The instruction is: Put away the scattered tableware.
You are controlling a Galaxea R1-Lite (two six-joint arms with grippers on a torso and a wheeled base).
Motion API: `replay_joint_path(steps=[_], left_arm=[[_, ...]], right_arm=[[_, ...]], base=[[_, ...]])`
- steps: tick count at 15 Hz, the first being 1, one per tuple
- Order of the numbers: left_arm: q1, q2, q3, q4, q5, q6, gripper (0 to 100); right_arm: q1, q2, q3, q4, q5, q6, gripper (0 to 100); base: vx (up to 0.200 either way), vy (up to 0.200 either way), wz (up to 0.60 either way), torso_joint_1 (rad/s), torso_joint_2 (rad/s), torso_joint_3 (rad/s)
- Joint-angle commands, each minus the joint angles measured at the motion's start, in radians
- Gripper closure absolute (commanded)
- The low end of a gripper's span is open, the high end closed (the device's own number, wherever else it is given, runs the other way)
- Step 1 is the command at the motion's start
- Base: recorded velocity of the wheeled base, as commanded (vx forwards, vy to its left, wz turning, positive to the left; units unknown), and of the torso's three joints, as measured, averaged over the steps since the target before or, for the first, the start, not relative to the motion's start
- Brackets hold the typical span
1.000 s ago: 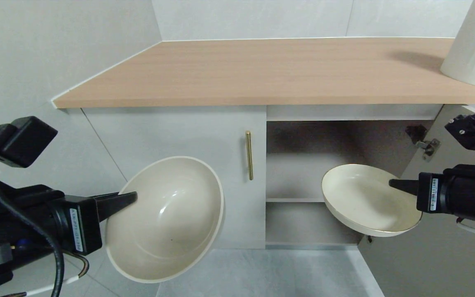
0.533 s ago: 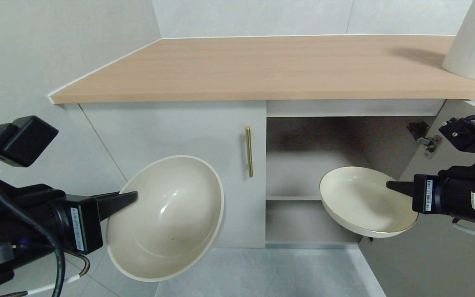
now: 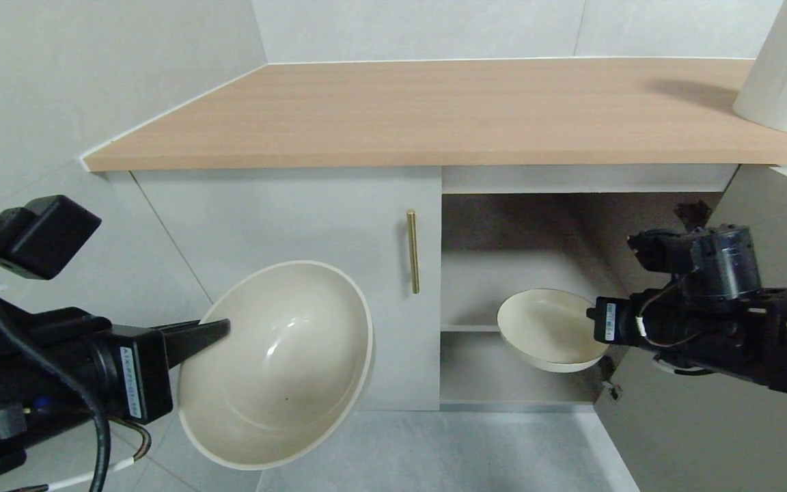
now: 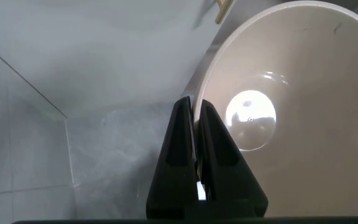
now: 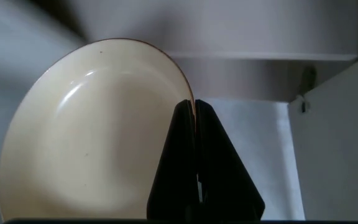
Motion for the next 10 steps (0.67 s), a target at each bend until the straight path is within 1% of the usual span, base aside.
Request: replay_joint_path(steps=[1, 3, 5, 6, 7, 8, 10], left_arm=[[0.0, 0.003, 0.0, 0.0, -0.002, -0.001, 100], [0.0, 0.005, 0.0, 0.0, -0.012, -0.001, 100], [0.0, 0.005, 0.003, 0.0, -0.015, -0.001, 100], [0.0, 0.011, 0.014, 0.002, -0.038, -0.001, 100], [-0.002, 0.025, 0.019, 0.002, -0.06, 0.01, 100], [-0.002, 0.04, 0.023, 0.002, -0.069, 0.016, 100], [-0.002, 0.049, 0.023, 0.0, -0.069, 0.016, 100]], right_arm=[[-0.009, 0.245, 0.001, -0.163, -0.086, 0.016, 100], [-0.017, 0.334, -0.025, -0.29, -0.117, 0.002, 100], [-0.02, 0.359, -0.042, -0.304, -0.12, -0.005, 100], [-0.048, 0.428, -0.108, -0.31, -0.154, -0.019, 100], [-0.065, 0.454, -0.14, -0.312, -0.167, -0.018, 100], [-0.078, 0.474, -0.167, -0.312, -0.178, -0.018, 100], [-0.092, 0.504, -0.206, -0.312, -0.201, -0.018, 100]], base=[[0.0, 0.0, 0.0, 0.0, 0.0, 0.0], [0.0, 0.0, 0.0, 0.0, 0.0, 0.0], [0.0, 0.0, 0.0, 0.0, 0.0, 0.0], [0.0, 0.0, 0.0, 0.0, 0.0, 0.0], [0.0, 0.0, 0.0, 0.0, 0.0, 0.0], [0.0, 0.0, 0.0, 0.0, 0.0, 0.0], [0.0, 0.0, 0.0, 0.0, 0.0, 0.0]])
